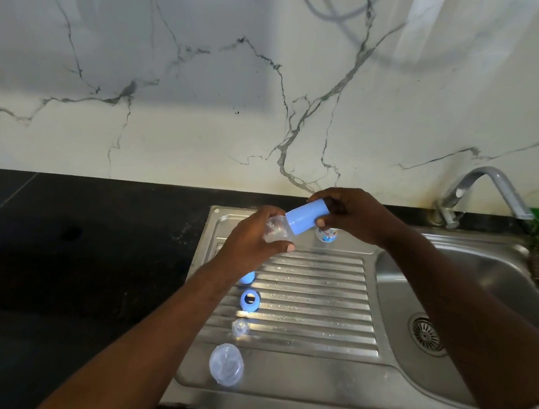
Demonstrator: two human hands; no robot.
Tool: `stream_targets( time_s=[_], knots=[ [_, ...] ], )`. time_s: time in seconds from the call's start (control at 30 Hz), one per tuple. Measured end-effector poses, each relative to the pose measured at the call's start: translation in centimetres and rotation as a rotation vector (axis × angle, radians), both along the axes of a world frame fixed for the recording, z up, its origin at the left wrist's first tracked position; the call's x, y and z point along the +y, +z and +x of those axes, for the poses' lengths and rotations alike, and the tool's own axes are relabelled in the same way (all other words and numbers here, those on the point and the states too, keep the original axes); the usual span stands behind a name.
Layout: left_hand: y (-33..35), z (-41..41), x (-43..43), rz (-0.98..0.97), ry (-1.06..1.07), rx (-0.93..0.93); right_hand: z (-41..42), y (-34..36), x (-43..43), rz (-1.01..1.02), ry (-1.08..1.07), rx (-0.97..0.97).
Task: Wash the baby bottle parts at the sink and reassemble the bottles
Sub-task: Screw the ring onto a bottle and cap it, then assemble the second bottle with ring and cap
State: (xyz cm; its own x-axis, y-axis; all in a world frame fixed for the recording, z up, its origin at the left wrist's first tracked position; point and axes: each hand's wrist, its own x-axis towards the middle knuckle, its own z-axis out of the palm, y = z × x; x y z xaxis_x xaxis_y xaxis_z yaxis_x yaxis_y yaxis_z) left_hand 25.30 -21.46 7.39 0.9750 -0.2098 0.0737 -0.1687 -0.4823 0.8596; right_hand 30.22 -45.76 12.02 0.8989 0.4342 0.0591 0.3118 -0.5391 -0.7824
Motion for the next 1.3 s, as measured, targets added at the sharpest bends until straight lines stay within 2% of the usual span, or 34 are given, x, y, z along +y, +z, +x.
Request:
stream_targets(
  time_s=[0.07,0.13,0.23,0.37,0.5,0.6,0.93,1.3],
  knots=[
    [-0.2,0.2,-0.3,-0.075,0.026,-0.007,-0.6,0.1,0.6,0.308,-0.05,0.124],
    [-0.4,1.0,-1.3,-0.15,0.052,-0.018,-0.7,-0.2,1.5,0.439,-0.134,0.17],
    [-0.6,2.4,-2.5,-0.139,0.055,-0.056,-0.5,-1.5,3.3,0.299,-0.167,0.17],
    [-2.1,3.9,-2.2,-0.059,0.013,-0.032,0.6,-3.1,4.3,0.231,-0.228,0.157],
    [-3.9,4.0,-0.8,0.062,0.131,0.04,3.1,-5.2,5.0,-0.029,-0.38,0.014],
    [-4.4,3.7,0.6,0.054,0.206,0.012,5.2,-7.1,5.5,-0.172,-0.431,-0.025],
    [-4.3,1.9,5.8,0.073,0.324,0.052,7.4,-11.9,6.7,-0.218,-0.533,0.023],
    [-5.8,0.9,7.0,0.062,0.305,0.158,6.8,-12.4,6.3,-0.213,-0.551,0.078]
  ],
)
